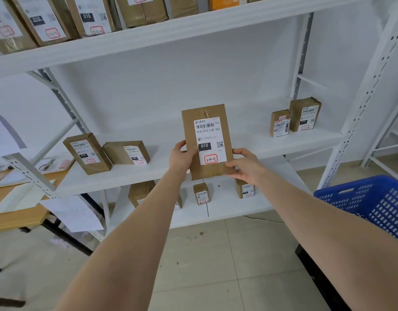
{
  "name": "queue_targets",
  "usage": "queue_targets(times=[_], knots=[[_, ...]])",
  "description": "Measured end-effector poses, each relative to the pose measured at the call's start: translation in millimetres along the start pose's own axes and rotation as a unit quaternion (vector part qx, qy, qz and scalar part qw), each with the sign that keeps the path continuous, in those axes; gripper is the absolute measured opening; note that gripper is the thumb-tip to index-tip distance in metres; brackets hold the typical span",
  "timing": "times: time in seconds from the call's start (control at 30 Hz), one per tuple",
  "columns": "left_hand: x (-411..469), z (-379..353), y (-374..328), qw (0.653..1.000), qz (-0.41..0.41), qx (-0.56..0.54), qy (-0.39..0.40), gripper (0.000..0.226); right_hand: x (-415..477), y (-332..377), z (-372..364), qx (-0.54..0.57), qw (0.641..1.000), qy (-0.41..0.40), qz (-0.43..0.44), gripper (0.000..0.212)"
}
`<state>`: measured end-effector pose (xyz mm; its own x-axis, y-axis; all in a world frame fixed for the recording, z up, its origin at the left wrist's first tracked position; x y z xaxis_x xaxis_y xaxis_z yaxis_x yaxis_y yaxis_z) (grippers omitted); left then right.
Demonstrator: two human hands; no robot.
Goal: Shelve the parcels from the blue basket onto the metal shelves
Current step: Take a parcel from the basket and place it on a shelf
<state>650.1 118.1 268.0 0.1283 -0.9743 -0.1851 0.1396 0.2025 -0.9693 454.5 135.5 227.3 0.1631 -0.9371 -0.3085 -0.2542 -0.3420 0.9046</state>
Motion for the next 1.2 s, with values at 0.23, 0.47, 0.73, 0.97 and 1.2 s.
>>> queue_targets(times=[0.23,0.47,0.73,0.97,1.2], knots=[[-1.7,11.2,2.7,1.0,0.023,-0.009,0.003,0.049,1.4,-3.8,-7.1,-0.023,1.0,-0.016,0.001,0.054],[1.1,24.8,4.4,1.0,0.025,-0.002,0.013,0.051,4.8,-8.0,-16.8,-0.04,0.999,-0.028,-0.003,0.052],[5.2,36.3,27.9,0.999,0.04,0.023,0.026,0.046,10.4,-32.1,-21.4,-0.067,0.997,-0.027,-0.03,0.037],[12.5,16.3,77.3,0.992,0.097,0.058,0.063,0.047,5.9,-69.2,-1.5,-0.091,0.991,-0.033,-0.091,0.024],[17.2,-35.1,123.1,0.981,0.136,0.065,0.119,0.051,3.6,-106.3,42.1,-0.119,0.982,-0.041,-0.14,0.05]])
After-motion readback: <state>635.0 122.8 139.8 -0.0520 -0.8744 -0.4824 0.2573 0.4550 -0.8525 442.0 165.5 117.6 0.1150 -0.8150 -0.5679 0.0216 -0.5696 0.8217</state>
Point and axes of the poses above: each hand's wrist, its own x-axis towards the middle knuckle, its own z-axis out of the back of the hand, y = z × x, the point moved 7 cm from there along x, towards the middle knuckle, and after that the axes turned 7 degrees about y, right-handed, at the moved point
